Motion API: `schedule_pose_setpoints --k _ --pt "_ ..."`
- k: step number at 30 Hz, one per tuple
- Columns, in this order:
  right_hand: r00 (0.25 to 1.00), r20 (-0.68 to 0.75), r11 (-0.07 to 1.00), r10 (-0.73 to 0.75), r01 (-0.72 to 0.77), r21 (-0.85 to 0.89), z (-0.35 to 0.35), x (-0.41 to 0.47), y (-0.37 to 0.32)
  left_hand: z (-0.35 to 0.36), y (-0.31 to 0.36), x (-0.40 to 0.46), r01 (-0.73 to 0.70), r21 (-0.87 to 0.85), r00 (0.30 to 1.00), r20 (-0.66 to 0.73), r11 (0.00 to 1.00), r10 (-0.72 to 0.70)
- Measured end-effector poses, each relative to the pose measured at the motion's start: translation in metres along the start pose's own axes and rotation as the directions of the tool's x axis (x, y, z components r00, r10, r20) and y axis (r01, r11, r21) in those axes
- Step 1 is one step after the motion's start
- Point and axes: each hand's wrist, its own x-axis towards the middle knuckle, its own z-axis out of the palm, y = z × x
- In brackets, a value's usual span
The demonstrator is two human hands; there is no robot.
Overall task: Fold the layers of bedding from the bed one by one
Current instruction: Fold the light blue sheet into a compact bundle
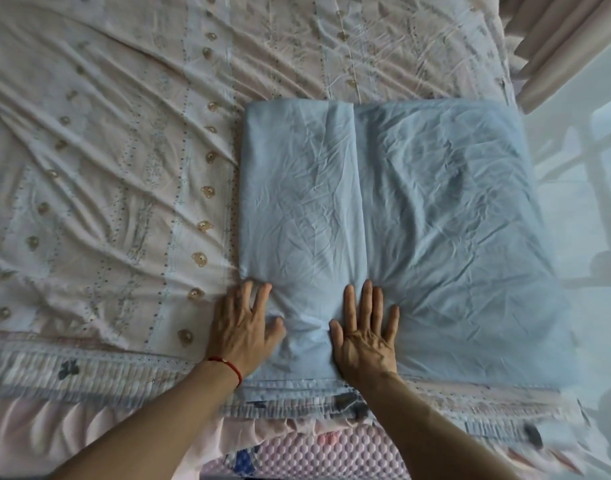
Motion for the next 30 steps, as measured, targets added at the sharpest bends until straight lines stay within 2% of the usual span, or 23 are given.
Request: schedule_pose_setpoints --k 1,3,4,5,7,9,11,15,20,25,26,28,29,30 --pt "1.0 -0.002 1.0 -0.01 0.01 0.014 -0.002 0.0 -0.001 -0.011 0.0 0.012 0.043 -0.052 0.997 -0.068 0.998 -0.046" --pt "0.999 -0.007 0.998 -0.032 0.032 0.049 -0.007 -0.001 -0.001 -0.034 0.006 0.042 0.196 -0.218 0.96 -0.157 0.956 -0.233" --pt "0.999 -0.005 0.997 -0.047 0.047 0.062 -0.01 -0.002 0.001 -0.044 0.01 0.059 0.303 -0.326 0.931 -0.101 0.895 -0.352" --pt "0.998 -0.002 0.994 -0.063 0.063 0.086 -0.014 -0.003 0.003 -0.052 0.011 0.077 0.429 -0.406 0.887 0.017 0.807 -0.462" --pt "0.994 0.023 0.985 -0.106 0.102 0.14 -0.024 -0.005 0.007 -0.056 -0.001 0.105 0.646 -0.425 0.758 0.261 0.634 -0.598" --pt "0.981 0.061 0.963 -0.185 0.169 0.209 -0.039 -0.009 0.019 -0.065 -0.008 0.116 0.713 -0.503 0.695 0.418 0.488 -0.585" --pt "0.967 0.051 0.923 -0.251 0.223 0.312 -0.054 -0.009 0.034 -0.078 -0.009 0.116 0.677 -0.619 0.724 0.465 0.397 -0.509" --pt "0.975 -0.03 0.766 -0.22 0.192 0.614 -0.091 -0.004 0.068 -0.132 0.022 0.117 0.477 -0.771 0.876 0.375 0.422 -0.305" --pt "0.994 0.03 0.585 -0.102 0.036 0.81 -0.144 0.001 0.1 -0.197 0.123 0.129 0.267 -0.818 0.963 0.244 0.51 -0.113" --pt "0.995 0.101 0.194 0.004 -0.1 0.976 -0.192 -0.002 0.139 -0.197 0.257 0.158 0.203 -0.724 0.976 0.2 0.659 -0.082" --pt "0.993 0.114 0.141 0.021 -0.115 0.983 -0.2 -0.005 0.147 -0.19 0.278 0.162 0.207 -0.727 0.974 0.213 0.654 -0.071" --pt "0.986 0.123 0.067 0.109 -0.131 0.989 -0.205 -0.007 0.173 -0.169 0.32 0.167 0.261 -0.802 0.954 0.301 0.538 -0.014" --pt "0.973 0.168 0.04 0.157 -0.177 0.983 -0.203 -0.006 0.186 -0.159 0.335 0.166 0.288 -0.803 0.939 0.343 0.523 0.009" --pt "0.949 0.24 0.048 0.205 -0.255 0.966 -0.198 -0.007 0.201 -0.148 0.346 0.164 0.282 -0.757 0.933 0.359 0.589 0.015"
